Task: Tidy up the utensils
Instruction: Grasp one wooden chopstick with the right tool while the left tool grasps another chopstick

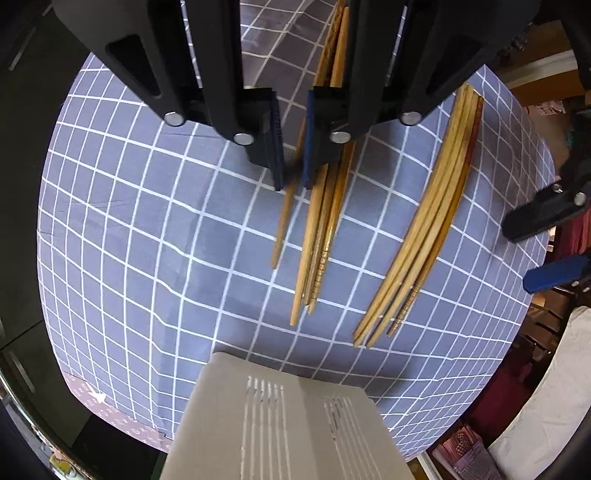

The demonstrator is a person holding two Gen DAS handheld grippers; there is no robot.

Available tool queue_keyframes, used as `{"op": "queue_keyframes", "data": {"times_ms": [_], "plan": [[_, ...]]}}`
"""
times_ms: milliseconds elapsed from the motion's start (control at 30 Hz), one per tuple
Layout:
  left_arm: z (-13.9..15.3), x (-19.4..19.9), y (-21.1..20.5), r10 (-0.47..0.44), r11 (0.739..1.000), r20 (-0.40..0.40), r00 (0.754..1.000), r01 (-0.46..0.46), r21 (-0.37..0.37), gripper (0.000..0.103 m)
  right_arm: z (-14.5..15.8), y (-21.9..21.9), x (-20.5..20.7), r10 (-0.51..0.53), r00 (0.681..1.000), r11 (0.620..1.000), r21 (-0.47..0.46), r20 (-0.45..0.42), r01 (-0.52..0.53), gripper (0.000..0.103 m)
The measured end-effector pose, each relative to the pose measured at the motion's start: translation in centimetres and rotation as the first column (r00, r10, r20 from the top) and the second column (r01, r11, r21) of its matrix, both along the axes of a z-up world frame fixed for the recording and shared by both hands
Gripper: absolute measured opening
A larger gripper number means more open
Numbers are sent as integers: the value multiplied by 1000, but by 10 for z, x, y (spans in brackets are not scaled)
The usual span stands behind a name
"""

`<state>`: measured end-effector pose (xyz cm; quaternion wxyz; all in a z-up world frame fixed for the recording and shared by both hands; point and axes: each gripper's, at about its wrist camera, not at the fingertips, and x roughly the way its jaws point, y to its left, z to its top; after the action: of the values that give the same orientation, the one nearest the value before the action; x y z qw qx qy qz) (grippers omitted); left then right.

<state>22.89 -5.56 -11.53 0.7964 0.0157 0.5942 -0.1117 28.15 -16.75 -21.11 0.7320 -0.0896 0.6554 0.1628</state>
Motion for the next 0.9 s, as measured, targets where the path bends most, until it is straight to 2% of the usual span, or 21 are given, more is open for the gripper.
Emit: {"op": "queue_keyframes", "data": {"times_ms": [133, 300, 500, 633, 700, 900], "plan": [[-12, 13, 1, 23, 1000, -47, 999, -23, -13, 65, 7, -15, -1, -24, 1000, 998, 53, 12, 24, 7], [-25, 26, -3, 31, 999, -68, 997, -31, 6, 63, 32, -34, -6, -50, 997, 992, 121, 56, 43, 7], [-36, 36, -11, 33, 999, -93, 995, -29, 38, 41, 55, -59, -13, -68, 994, 985, 161, 82, 54, 7], [-38, 39, -14, 28, 998, -90, 996, -23, 60, 36, 61, -72, -20, -64, 994, 984, 174, 84, 49, 7], [-38, 41, -17, 24, 997, -93, 995, -17, 73, 28, 62, -74, -22, -64, 994, 983, 177, 85, 48, 7], [-47, 48, -36, 8, 995, -104, 995, 3, 103, 22, 64, -75, -23, -73, 993, 981, 186, 96, 54, 7]]}}
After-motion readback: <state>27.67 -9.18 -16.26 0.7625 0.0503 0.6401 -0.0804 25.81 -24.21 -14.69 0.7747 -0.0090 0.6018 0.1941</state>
